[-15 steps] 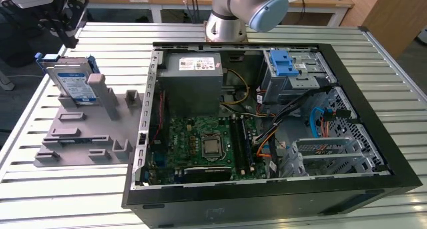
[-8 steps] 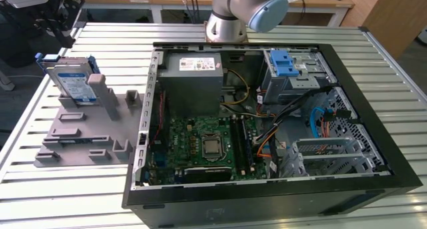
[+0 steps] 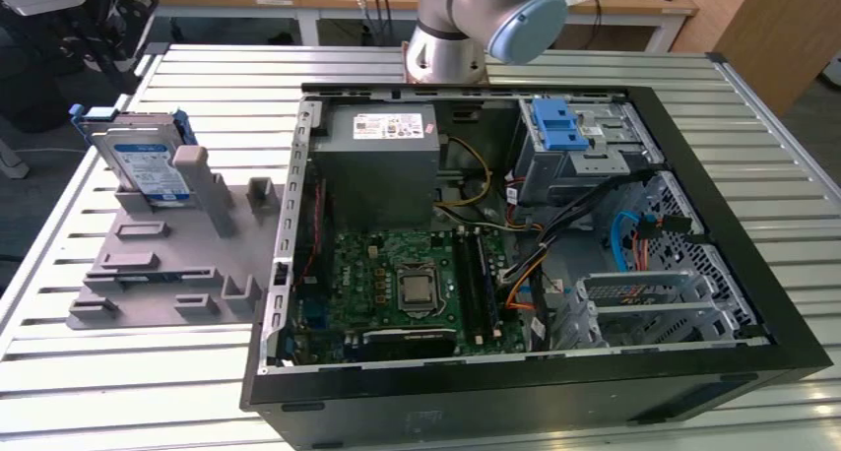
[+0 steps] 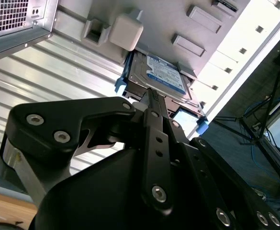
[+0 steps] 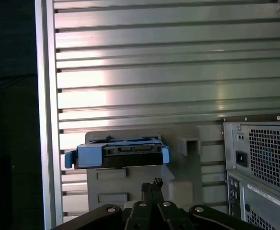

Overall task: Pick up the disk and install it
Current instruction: 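Reach for the disk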

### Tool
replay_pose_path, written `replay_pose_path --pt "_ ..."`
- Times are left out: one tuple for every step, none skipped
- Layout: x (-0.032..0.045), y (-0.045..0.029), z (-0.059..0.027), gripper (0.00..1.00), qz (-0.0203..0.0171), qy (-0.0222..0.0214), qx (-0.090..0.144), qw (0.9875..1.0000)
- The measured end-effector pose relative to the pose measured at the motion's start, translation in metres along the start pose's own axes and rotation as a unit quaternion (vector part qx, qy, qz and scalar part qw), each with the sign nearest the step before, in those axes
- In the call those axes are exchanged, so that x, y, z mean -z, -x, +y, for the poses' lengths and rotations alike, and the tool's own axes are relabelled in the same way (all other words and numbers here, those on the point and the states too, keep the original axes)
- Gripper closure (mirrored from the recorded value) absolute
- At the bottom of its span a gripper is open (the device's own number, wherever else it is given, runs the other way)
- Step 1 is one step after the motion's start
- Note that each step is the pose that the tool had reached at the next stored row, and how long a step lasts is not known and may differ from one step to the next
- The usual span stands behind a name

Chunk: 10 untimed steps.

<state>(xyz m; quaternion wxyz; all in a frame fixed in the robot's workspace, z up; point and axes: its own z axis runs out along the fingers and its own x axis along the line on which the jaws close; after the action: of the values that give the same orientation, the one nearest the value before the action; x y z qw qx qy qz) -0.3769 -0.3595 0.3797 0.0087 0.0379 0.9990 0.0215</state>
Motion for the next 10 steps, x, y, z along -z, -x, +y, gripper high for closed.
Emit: replay_pose_path --pt "-0.0003 -0.0011 0.0003 0.89 0.0001 0.0 0.0 1.0" --pt "-0.0006 -0.0023 0.0007 0.89 0.0001 0.0 0.0 1.0" --pt "-0.0009 -0.0035 0.001 0.89 0.0002 0.0 0.0 1.0" --pt "-0.0014 -0.0047 0.0014 0.89 0.0002 0.0 0.0 1.0" --pt "-0.0018 -0.0058 0.0018 0.89 0.0002 0.0 0.0 1.0" --pt "-0.0023 -0.007 0.0023 0.89 0.0003 0.0 0.0 1.0" --pt "-0.0028 -0.0081 0.0027 0.89 0.0005 0.0 0.0 1.0" --pt "-0.0032 -0.0092 0.0031 0.89 0.0007 -0.0001 0.0 1.0" --pt "-0.0036 -0.0103 0.0036 0.89 0.001 -0.0001 0.0 1.0" --pt "-0.0041 -0.0113 0.0041 0.89 0.0013 -0.0001 0.0 1.0"
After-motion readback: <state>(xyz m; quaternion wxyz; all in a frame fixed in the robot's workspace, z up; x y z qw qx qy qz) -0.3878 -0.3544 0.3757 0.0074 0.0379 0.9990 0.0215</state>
